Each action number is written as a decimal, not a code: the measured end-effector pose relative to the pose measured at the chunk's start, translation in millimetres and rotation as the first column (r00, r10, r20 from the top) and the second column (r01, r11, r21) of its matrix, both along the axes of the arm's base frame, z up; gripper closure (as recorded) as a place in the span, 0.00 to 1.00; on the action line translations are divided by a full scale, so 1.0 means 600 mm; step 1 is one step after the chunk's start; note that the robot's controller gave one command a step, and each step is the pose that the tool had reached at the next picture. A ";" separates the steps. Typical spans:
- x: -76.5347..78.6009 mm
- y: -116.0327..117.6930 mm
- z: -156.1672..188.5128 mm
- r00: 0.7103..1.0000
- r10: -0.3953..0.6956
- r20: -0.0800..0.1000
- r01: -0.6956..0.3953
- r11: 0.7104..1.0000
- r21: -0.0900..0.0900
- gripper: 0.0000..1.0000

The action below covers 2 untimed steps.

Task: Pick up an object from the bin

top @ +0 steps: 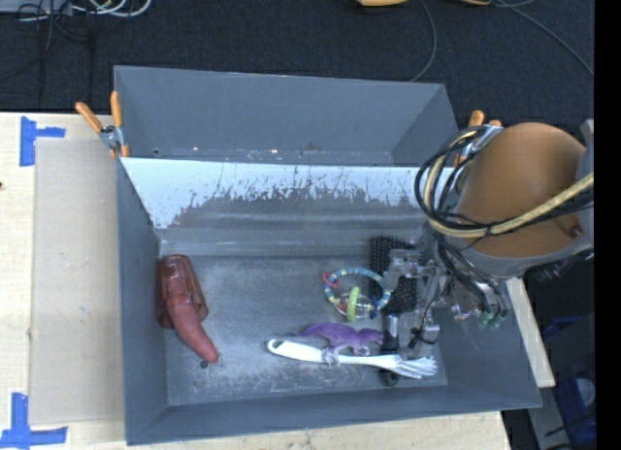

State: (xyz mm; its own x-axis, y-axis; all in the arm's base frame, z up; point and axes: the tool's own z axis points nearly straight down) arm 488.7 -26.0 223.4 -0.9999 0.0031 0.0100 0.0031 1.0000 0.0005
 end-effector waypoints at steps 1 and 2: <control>0.002 0.000 0.007 1.000 0.001 0.008 -0.001 1.000 0.000 0.00; -0.013 -0.022 -0.123 1.000 0.027 0.007 -0.027 1.000 0.000 0.00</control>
Offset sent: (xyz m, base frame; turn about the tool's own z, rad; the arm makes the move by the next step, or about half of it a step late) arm -0.0187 -0.0263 -0.1534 -0.0516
